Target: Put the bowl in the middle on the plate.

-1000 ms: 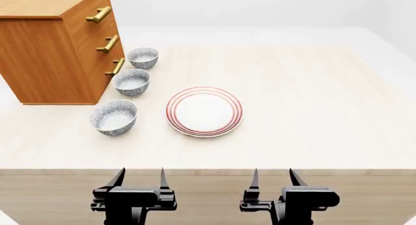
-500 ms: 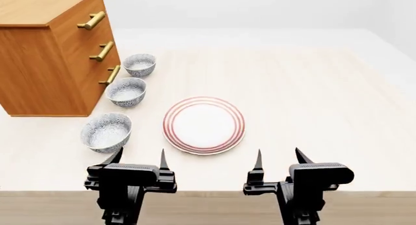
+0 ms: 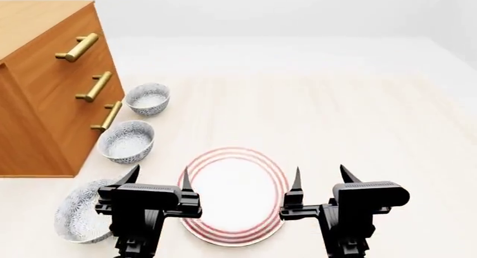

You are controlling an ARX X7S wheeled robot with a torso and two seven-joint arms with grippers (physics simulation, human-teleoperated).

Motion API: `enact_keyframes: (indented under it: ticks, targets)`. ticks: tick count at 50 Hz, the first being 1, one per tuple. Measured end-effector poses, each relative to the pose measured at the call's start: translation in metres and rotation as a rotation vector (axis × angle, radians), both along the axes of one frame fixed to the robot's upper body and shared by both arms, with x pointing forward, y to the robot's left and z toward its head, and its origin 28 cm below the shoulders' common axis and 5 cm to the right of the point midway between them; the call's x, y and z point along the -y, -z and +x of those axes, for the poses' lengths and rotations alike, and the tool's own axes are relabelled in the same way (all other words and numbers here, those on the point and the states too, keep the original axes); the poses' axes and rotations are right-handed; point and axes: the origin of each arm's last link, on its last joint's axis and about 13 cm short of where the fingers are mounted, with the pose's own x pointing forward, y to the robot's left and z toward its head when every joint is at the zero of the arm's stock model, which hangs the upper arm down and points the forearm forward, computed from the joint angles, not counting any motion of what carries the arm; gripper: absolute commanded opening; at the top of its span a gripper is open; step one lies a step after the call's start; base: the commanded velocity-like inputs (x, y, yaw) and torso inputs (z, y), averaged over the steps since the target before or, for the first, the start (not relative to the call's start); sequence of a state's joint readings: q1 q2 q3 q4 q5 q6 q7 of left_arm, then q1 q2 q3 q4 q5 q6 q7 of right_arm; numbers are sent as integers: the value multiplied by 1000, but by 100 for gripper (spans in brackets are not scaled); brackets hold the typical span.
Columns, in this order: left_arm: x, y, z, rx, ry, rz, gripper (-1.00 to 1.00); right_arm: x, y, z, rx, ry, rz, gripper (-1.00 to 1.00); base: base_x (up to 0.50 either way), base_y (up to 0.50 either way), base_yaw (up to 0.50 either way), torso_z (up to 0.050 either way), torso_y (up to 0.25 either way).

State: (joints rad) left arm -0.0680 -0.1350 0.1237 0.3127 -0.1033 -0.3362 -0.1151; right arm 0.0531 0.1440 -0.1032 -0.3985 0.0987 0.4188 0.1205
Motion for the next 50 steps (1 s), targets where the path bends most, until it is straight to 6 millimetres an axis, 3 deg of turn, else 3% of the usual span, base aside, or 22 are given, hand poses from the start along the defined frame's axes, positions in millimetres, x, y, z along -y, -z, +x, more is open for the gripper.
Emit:
enact_keyframes:
  ticks: [16, 31, 37, 50]
  targets:
    - [-1, 2, 1, -3, -4, -1, 100, 0, 2, 1, -2, -3, -1, 100, 500, 0, 0, 0, 1]
    - [-1, -2, 0, -23, 7, -12, 100, -1, 4, 0, -4, -7, 12, 100, 7, 0, 0, 0, 0]
    - [1, -19, 2, -41, 14, -19, 100, -1, 3, 0, -6, -7, 8, 100, 0, 0, 0, 0, 0]
    - [2, -77, 25, -95, -8, -19, 100, 0, 2, 0, -4, -6, 0, 100, 0, 0, 0, 0, 0]
